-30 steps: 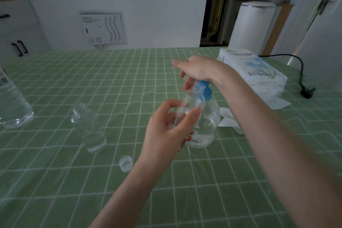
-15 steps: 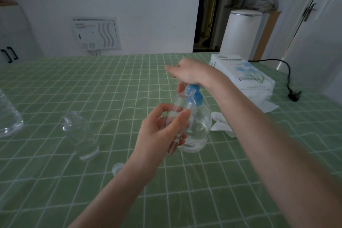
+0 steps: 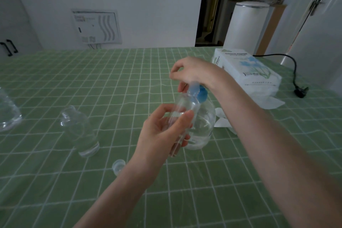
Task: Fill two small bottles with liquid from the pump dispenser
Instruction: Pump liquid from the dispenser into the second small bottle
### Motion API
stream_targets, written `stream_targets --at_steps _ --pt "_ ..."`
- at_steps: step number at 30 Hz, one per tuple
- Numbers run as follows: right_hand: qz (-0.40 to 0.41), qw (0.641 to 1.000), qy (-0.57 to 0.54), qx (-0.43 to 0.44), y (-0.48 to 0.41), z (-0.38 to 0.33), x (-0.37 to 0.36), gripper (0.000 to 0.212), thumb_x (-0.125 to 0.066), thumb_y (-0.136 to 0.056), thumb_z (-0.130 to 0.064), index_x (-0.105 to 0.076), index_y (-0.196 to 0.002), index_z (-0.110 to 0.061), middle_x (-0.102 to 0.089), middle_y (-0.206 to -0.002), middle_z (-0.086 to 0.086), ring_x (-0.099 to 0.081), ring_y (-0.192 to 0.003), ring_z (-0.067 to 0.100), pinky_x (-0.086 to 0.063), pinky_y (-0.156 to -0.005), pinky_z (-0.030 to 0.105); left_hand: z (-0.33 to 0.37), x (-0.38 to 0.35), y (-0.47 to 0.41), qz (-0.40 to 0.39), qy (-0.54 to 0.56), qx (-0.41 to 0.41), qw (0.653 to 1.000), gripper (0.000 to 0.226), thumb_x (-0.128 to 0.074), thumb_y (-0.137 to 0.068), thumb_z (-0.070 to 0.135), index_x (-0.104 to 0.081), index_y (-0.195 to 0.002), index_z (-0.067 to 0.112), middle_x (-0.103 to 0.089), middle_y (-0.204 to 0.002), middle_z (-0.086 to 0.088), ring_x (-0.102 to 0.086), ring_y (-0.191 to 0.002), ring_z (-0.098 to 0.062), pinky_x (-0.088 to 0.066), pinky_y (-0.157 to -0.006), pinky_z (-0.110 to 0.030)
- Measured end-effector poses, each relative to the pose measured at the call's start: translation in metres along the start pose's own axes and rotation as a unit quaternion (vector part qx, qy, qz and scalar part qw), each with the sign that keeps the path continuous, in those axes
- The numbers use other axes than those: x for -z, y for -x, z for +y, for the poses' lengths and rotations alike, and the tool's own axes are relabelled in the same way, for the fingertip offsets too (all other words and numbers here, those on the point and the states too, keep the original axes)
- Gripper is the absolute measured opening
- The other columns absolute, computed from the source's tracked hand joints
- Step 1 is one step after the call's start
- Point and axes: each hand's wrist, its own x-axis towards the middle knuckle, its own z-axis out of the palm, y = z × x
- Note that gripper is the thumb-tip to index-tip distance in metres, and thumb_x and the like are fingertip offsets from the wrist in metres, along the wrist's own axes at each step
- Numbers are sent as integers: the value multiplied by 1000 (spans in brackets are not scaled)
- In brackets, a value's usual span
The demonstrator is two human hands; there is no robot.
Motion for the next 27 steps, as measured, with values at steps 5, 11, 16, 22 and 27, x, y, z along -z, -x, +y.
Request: stream_targets --at_steps 5,11,16,22,27 --pt "1 1000 0 -8 1 -3 3 32 -49 -99 -24 -63 -121 -6 -71 -110 14 -68 -102 28 -51 -89 36 1 0 -1 -6 -4 -10 1000 38 -64 -64 47 -63 -90 19 -71 -73 0 -61 -53 -10 -48 -48 -18" --pt "17 1000 -6 -8 -1 -5 8 38 -46 -99 -29 -62 -119 -1 -73 -105 16 -70 -99 30 -53 -87 38 2 0 -2 -13 -1 -20 1000 32 -66 -65 49 -65 -86 25 -72 -76 -3 -63 -56 -11 -51 -52 -23" --pt "1 1000 -6 -18 -1 -4 7 37 -47 -98 -28 -61 -120 -1 -72 -109 16 -70 -101 29 -51 -96 43 1 -1 -3 -8 -4 -20 1000 33 -65 -62 51 -65 -84 27 -72 -75 -1 -63 -56 -10 -51 -52 -19" --pt "-4 1000 -2 -21 0 -2 0 42 -46 -100 -35 -57 -125 -3 -66 -116 13 -65 -105 28 -48 -99 40 -2 1 -1 -8 -17 -11 1000 35 -64 -68 45 -63 -91 19 -71 -74 0 -62 -54 -9 -48 -49 -17" --pt "12 1000 -13 -16 0 0 0 43 -45 -100 -37 -58 -122 -3 -69 -110 13 -67 -100 28 -50 -95 39 -1 1 -1 -7 -9 -11 1000 40 -65 -64 46 -63 -92 18 -72 -74 0 -62 -54 -9 -47 -49 -16"
